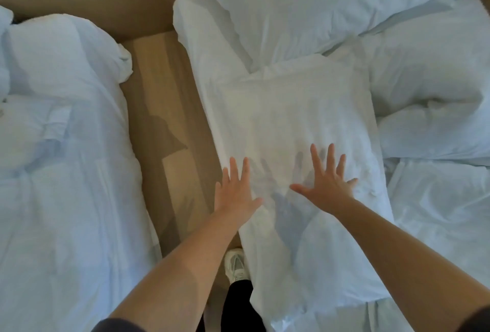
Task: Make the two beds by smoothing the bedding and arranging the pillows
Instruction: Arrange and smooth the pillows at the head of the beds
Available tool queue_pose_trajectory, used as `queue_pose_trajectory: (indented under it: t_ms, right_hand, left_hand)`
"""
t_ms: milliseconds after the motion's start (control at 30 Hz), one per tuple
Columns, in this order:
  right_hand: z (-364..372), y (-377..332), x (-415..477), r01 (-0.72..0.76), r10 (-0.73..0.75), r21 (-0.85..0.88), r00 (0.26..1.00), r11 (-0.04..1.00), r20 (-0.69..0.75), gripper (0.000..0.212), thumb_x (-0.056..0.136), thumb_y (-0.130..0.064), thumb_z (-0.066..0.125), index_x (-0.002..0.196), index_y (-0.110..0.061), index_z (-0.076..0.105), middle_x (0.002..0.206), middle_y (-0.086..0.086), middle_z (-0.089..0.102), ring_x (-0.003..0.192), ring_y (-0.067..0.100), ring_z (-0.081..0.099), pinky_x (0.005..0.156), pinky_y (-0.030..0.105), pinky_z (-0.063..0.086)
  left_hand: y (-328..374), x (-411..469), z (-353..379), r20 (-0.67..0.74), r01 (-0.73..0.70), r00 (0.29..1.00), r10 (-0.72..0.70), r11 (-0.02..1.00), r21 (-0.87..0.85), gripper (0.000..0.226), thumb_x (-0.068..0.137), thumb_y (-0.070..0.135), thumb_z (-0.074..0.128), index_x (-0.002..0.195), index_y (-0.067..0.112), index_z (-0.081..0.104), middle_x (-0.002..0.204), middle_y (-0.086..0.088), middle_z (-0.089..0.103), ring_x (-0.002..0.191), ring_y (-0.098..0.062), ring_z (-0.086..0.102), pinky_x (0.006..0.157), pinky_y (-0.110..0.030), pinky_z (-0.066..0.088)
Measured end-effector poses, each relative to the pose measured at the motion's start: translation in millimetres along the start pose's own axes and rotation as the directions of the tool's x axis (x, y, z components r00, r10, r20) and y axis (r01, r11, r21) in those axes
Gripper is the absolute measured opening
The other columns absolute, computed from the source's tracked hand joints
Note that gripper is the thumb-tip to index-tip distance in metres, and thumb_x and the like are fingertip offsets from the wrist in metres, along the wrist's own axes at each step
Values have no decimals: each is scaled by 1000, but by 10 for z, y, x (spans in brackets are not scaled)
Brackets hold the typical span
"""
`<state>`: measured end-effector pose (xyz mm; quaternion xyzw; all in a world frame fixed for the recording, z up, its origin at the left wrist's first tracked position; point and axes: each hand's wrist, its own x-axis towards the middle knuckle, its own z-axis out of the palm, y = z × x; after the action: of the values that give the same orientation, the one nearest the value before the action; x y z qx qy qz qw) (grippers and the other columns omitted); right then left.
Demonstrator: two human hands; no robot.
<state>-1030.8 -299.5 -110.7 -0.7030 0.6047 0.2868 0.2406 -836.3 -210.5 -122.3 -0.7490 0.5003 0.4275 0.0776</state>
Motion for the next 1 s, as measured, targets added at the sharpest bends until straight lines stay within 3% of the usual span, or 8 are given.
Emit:
queue_pose_trajectory:
  t_ms: [267, 667, 800, 1000]
  right_hand:
    - [-537, -1870, -166, 333, -331, -182, 943, 925, 46, 102, 82, -79, 40, 147, -38, -27, 158, 4, -30, 146, 39, -18, 109, 70, 16]
    - [-1085, -5845, -67, 648, -653, -352, 747, 675, 125, 99, 85, -71, 49, 149, -42, -20, 161, 0, -21, 148, 34, -15, 111, 69, 12]
    - [-1168, -6783, 33, 710, -713, -413, 678, 571, 180, 98, 84, -74, 46, 147, -45, -24, 160, -2, -25, 148, 34, -16, 110, 69, 12]
    - [-1419, -8049, 354, 740, -743, -476, 627, 475, 235, 101, 85, -72, 49, 147, -43, -25, 160, 0, -24, 148, 35, -16, 110, 69, 10]
  left_hand:
    - [-1625, -454, -1101, -162, 245, 945, -283, 944, -221, 102, 88, 56, 58, 153, 26, -14, 161, -4, -18, 150, -29, -1, 117, -50, 23]
    - [-4694, -978, -2455, -206, 475, 724, -658, 693, -543, 100, 88, 61, 53, 154, 23, -11, 162, -6, -15, 150, -28, 2, 116, -49, 24]
    - [-5290, -948, -2732, -176, 466, 659, -731, 580, -668, 101, 87, 60, 57, 155, 22, -8, 162, -6, -12, 150, -28, 3, 115, -51, 25]
    - [-5898, -667, -3262, -145, 320, 575, -805, 385, -866, 103, 85, 59, 61, 155, 20, -4, 163, -7, -7, 149, -28, 9, 114, -49, 28]
